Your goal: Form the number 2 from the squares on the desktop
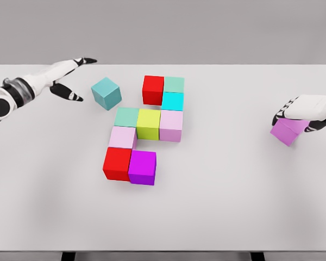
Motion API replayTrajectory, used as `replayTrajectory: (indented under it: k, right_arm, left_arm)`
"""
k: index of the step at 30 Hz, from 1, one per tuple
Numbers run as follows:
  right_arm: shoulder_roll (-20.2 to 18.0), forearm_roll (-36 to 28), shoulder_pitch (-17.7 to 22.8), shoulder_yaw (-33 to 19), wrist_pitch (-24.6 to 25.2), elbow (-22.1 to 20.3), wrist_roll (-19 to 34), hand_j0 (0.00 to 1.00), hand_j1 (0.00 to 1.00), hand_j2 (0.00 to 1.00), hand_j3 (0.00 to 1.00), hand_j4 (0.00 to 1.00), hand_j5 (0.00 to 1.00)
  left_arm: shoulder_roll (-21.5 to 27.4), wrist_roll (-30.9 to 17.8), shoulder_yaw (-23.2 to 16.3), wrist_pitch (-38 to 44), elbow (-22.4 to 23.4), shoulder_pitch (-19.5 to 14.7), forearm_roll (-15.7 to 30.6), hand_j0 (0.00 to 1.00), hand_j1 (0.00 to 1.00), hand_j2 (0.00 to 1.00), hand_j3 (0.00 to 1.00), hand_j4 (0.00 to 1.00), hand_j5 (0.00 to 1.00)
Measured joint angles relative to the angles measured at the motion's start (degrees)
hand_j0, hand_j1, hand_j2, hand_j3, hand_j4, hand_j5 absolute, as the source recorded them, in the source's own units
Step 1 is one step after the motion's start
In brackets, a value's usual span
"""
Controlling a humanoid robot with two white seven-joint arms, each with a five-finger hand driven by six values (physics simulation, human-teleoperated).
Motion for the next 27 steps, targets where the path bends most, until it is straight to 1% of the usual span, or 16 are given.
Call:
replayTrajectory:
  k: [2, 3, 4, 6, 7, 8, 9, 11, 15, 18, 22, 24, 27]
  right_arm:
    - [0.0, -0.1, -0.1, 0.1, 0.1, -0.1, 0.0, 0.72, 0.72, 0.72, 0.72, 0.72, 0.72]
    - [0.0, -0.3, -0.1, 0.2, 0.0, -0.1, 0.0, 0.7, 0.7, 0.7, 0.7, 0.7, 0.7]
    - [0.0, -0.2, -0.1, 0.2, -0.1, -0.1, 0.0, 0.7, 0.7, 0.7, 0.7, 0.7, 0.7]
    - [0.1, -1.1, -0.5, 0.2, -0.3, -0.1, 0.2, 0.7, 0.7, 0.7, 0.7, 0.7, 0.7]
    - [0.1, -1.7, -0.5, 0.2, -0.4, -0.1, 0.2, 0.69, 0.69, 0.69, 0.69, 0.69, 0.69]
    - [0.1, -2.3, -0.5, 0.2, -0.5, -0.2, 0.3, 0.65, 0.65, 0.65, 0.65, 0.65, 0.65]
    - [0.1, -3.0, -0.6, 0.2, -0.5, -0.2, 0.3, 0.65, 0.65, 0.65, 0.65, 0.65, 0.65]
    - [0.2, -4.6, -1.5, 0.1, -0.6, -0.2, 0.3, 0.65, 0.65, 0.65, 0.65, 0.65, 0.65]
    - [0.7, -6.8, -2.4, 0.0, -0.6, -0.8, 0.4, 0.66, 0.66, 0.66, 0.66, 0.66, 0.66]
    - [0.9, -7.4, -2.4, 0.0, -0.6, -2.3, 0.4, 0.67, 0.67, 0.67, 0.67, 0.67, 0.67]
    - [1.0, -7.6, -2.4, 0.0, -0.7, -5.3, 0.4, 0.67, 0.67, 0.67, 0.67, 0.67, 0.67]
    - [1.0, -7.7, -2.3, 0.0, -0.7, -7.3, 0.4, 0.67, 0.67, 0.67, 0.67, 0.67, 0.67]
    - [1.0, -7.8, -2.3, 0.2, -0.7, -11.3, 0.4, 0.68, 0.68, 0.68, 0.68, 0.68, 0.68]
  left_arm:
    - [0.3, 0.0, -0.7, -0.9, 0.4, -2.1, -7.7, 1.0, 1.0, 1.0, 1.0, 1.0, 1.0]
    - [0.4, 0.0, -1.0, -1.1, 0.6, -2.2, -10.9, 1.0, 1.0, 1.0, 1.0, 1.0, 1.0]
    - [0.5, 0.1, -1.2, -1.4, 0.7, -2.5, -13.4, 1.0, 1.0, 1.0, 1.0, 1.0, 1.0]
    - [0.4, 0.0, -1.5, -1.6, 0.8, -2.6, -16.6, 1.0, 1.0, 1.0, 1.0, 1.0, 1.0]
    - [0.2, 0.0, -1.5, -1.6, 0.8, -2.9, -17.6, 1.0, 1.0, 1.0, 1.0, 1.0, 1.0]
    - [0.0, -0.1, -1.5, -1.6, 0.9, -2.9, -18.3, 1.0, 1.0, 1.0, 1.0, 1.0, 1.0]
    - [-0.2, -0.1, -1.5, -1.6, 0.9, -3.0, -18.7, 1.0, 1.0, 1.0, 1.0, 1.0, 1.0]
    - [-1.4, -0.2, -1.1, -1.7, 0.7, -4.2, -19.0, 1.0, 1.0, 1.0, 1.0, 1.0, 1.0]
    - [-3.7, -0.3, 0.3, -1.6, 0.8, -4.1, -19.1, 1.0, 1.0, 1.0, 1.0, 1.0, 1.0]
    - [-4.3, -0.1, -0.7, -1.7, 0.9, -4.1, -20.7, 1.0, 1.0, 1.0, 1.0, 1.0, 1.0]
    - [-5.0, -0.1, -1.3, -1.8, 0.9, -4.2, -24.0, 1.0, 1.0, 1.0, 1.0, 1.0, 1.0]
    - [-5.9, 0.0, -1.5, -1.7, 0.9, -4.0, -25.8, 1.0, 1.0, 1.0, 1.0, 1.0, 1.0]
    - [-6.6, 0.0, -1.6, -1.6, 1.0, -3.9, -27.0, 1.0, 1.0, 1.0, 1.0, 1.0, 1.0]
